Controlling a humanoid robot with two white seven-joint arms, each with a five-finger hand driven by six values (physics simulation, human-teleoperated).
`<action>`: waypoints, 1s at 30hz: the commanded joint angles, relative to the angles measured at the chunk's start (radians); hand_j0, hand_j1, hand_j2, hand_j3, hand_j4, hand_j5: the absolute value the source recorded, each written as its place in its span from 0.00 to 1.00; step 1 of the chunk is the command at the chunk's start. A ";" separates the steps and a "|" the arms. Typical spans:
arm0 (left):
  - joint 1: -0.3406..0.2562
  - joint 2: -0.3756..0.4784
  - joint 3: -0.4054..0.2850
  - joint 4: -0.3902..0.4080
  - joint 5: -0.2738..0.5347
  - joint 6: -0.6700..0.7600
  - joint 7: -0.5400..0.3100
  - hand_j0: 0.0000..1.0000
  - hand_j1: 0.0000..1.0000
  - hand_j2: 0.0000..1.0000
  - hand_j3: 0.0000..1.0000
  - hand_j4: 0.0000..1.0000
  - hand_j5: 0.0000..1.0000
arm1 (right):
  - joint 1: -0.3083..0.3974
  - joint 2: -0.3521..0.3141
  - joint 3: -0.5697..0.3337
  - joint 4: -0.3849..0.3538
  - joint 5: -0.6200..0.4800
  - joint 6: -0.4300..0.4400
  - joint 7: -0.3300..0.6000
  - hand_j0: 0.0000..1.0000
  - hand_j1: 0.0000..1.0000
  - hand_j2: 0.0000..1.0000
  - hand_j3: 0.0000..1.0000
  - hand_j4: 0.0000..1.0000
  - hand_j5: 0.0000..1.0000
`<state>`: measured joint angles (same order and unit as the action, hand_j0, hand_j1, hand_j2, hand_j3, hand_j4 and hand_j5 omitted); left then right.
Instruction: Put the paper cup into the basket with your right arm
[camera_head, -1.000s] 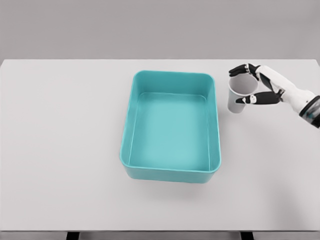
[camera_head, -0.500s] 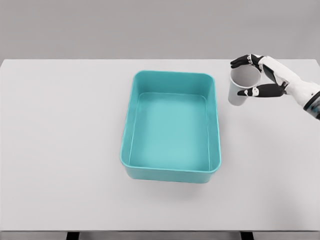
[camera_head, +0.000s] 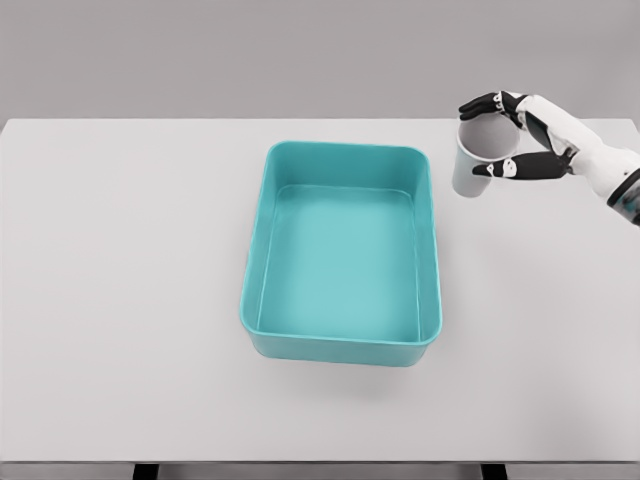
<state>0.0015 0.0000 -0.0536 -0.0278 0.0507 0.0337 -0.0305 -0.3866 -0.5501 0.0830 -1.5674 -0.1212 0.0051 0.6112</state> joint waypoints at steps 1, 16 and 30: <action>0.000 0.000 0.000 0.000 0.000 0.000 0.000 1.00 1.00 1.00 1.00 1.00 1.00 | 0.000 0.001 0.000 -0.003 -0.005 0.007 0.000 0.70 0.70 0.70 0.70 0.70 0.70; 0.000 0.000 0.000 0.000 0.000 0.000 0.000 1.00 1.00 1.00 1.00 1.00 1.00 | -0.043 0.049 0.015 -0.002 -0.005 0.024 0.000 0.70 0.70 0.70 0.70 0.70 0.70; 0.000 0.000 0.000 0.000 0.000 0.000 0.000 1.00 1.00 1.00 1.00 1.00 1.00 | -0.086 0.118 0.054 0.003 0.006 0.038 0.000 0.70 0.70 0.70 0.70 0.70 0.70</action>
<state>0.0015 0.0000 -0.0536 -0.0278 0.0507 0.0337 -0.0305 -0.4725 -0.4465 0.1253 -1.5663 -0.1129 0.0422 0.6112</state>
